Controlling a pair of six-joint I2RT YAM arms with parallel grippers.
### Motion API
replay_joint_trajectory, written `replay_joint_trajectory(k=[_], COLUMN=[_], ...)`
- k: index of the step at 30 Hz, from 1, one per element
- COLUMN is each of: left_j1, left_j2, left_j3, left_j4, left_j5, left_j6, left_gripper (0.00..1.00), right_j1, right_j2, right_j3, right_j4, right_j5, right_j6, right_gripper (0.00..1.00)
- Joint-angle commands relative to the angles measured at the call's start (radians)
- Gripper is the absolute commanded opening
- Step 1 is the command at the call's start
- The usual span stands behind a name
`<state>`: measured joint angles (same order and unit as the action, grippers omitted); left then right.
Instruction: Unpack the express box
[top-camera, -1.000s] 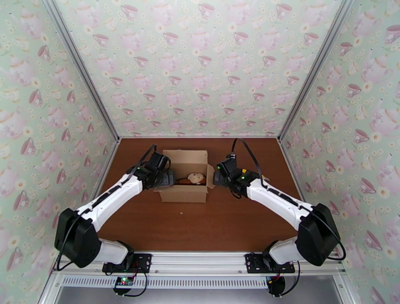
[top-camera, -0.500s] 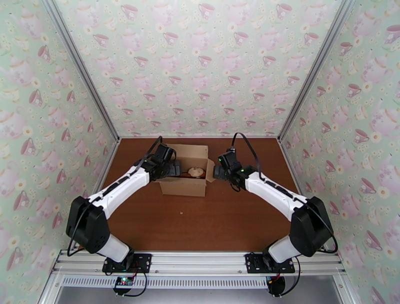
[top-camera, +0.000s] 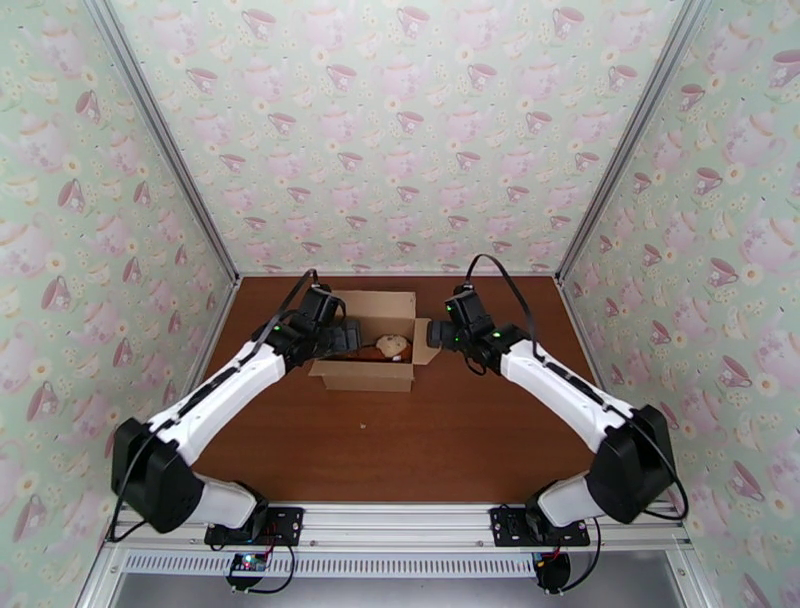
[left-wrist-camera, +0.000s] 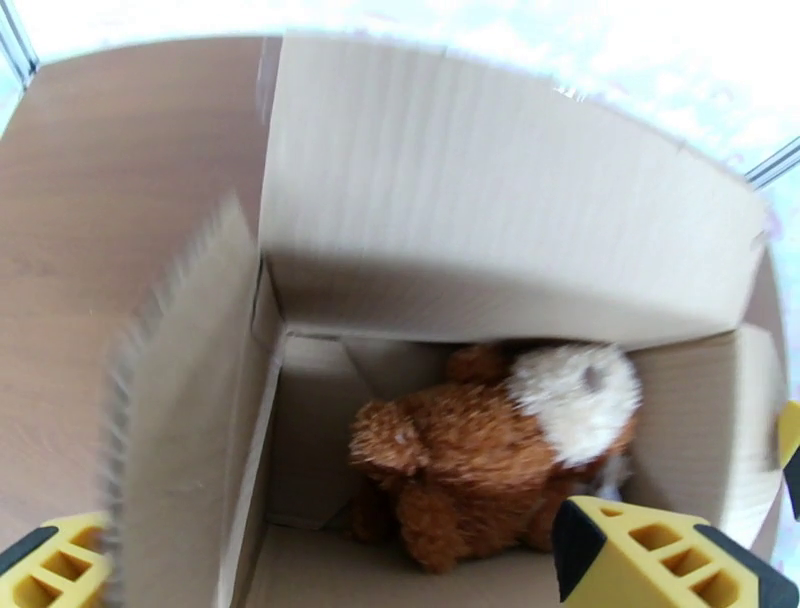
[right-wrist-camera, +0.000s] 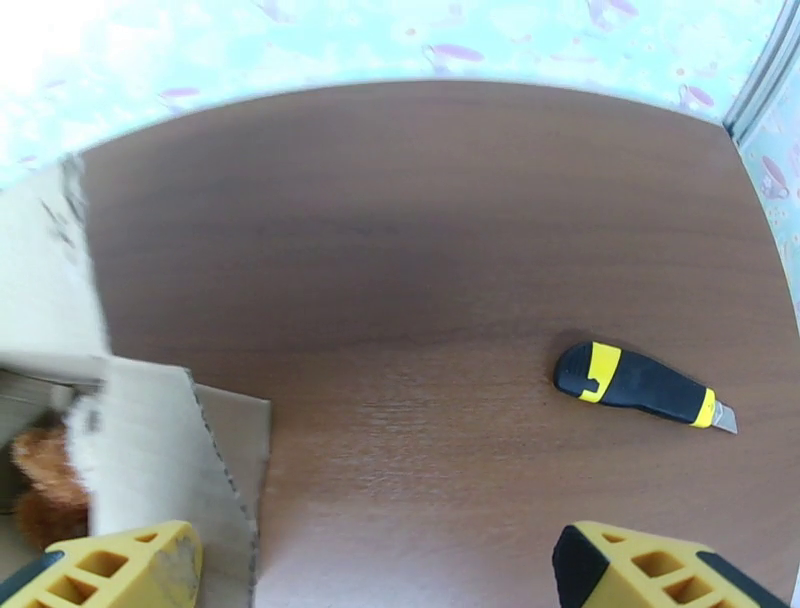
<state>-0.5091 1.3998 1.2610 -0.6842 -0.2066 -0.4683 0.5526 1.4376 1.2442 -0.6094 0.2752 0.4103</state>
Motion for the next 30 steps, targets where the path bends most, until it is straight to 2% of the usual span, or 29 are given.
replay_joint_trajectory(k=[1,6,10,18,30], left_j1=[-0.018,-0.023,-0.022,-0.005,0.076], left_j2=[-0.043,-0.105,-0.157,-0.254,-0.349], left_j3=[0.022,0.031,0.022,-0.023,-0.112], left_j4=[-0.017,-0.055,-0.090,-0.147,-0.158], left_j5=[0.017,-0.019,-0.051,-0.113,-0.074], left_j6=[-0.009,-0.005,0.003,0.018,0.029], left_gripper=[0.99,1.00,1.00,1.00,1.00], right_j1=[0.036,0.133,0.190,0.306,0.316], right_j2=[-0.050,-0.013,0.052,0.291,0.514], right_j3=[0.095,0.255,0.353,0.550,0.601], right_j4=[-0.055,-0.143,-0.168,-0.208,-0.190], right_j5=[-0.014,0.016,-0.017,-0.038,-0.102], right_j6=[-0.033,-0.086,-0.092,-0.093,0.011], right_gripper=[0.97,0.98,0.97,0.95,0.91])
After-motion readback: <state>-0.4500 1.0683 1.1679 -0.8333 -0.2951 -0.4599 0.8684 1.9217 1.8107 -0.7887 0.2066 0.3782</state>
